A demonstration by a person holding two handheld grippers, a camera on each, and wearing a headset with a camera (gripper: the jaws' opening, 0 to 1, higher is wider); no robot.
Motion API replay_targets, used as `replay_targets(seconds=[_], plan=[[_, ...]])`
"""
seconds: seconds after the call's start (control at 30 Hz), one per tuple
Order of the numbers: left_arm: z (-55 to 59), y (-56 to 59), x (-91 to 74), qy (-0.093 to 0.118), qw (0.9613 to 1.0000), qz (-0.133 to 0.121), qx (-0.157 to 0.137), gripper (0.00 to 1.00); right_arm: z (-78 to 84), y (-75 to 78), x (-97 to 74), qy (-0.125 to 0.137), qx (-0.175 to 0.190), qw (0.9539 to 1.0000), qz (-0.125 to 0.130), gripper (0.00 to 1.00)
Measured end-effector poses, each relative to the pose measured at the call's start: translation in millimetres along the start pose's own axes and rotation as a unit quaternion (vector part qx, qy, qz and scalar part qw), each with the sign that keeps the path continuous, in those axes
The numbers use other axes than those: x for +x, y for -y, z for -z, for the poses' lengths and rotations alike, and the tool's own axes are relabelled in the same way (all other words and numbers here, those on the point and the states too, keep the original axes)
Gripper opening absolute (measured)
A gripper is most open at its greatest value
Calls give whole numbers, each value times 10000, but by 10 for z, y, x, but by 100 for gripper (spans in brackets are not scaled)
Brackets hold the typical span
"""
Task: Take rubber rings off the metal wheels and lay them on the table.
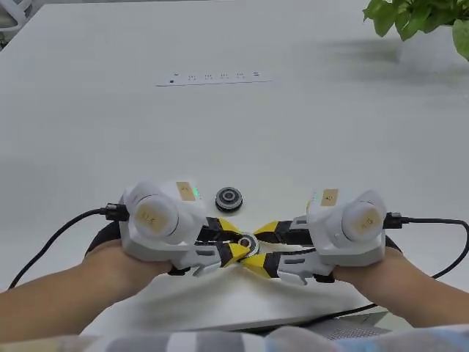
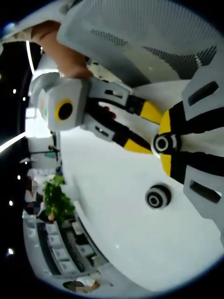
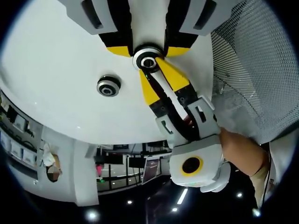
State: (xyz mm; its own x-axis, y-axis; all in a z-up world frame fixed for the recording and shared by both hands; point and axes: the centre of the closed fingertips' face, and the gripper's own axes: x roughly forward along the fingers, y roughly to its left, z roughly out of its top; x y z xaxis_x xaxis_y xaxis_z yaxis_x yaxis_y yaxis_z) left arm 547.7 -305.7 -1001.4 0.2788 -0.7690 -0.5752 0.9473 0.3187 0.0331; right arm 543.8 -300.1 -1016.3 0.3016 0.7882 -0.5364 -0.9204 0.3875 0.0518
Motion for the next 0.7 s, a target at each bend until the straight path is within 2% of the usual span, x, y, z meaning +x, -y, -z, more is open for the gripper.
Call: replay_targets(seconds=[0.3, 0.7], plan=[[0, -2, 1, 17, 10000, 1, -14, 13, 36, 4, -56, 37, 262, 9996, -33, 19], [-2, 2, 5, 8, 10000, -8, -38, 13, 39, 8, -59, -1, 302, 9995, -60, 17]])
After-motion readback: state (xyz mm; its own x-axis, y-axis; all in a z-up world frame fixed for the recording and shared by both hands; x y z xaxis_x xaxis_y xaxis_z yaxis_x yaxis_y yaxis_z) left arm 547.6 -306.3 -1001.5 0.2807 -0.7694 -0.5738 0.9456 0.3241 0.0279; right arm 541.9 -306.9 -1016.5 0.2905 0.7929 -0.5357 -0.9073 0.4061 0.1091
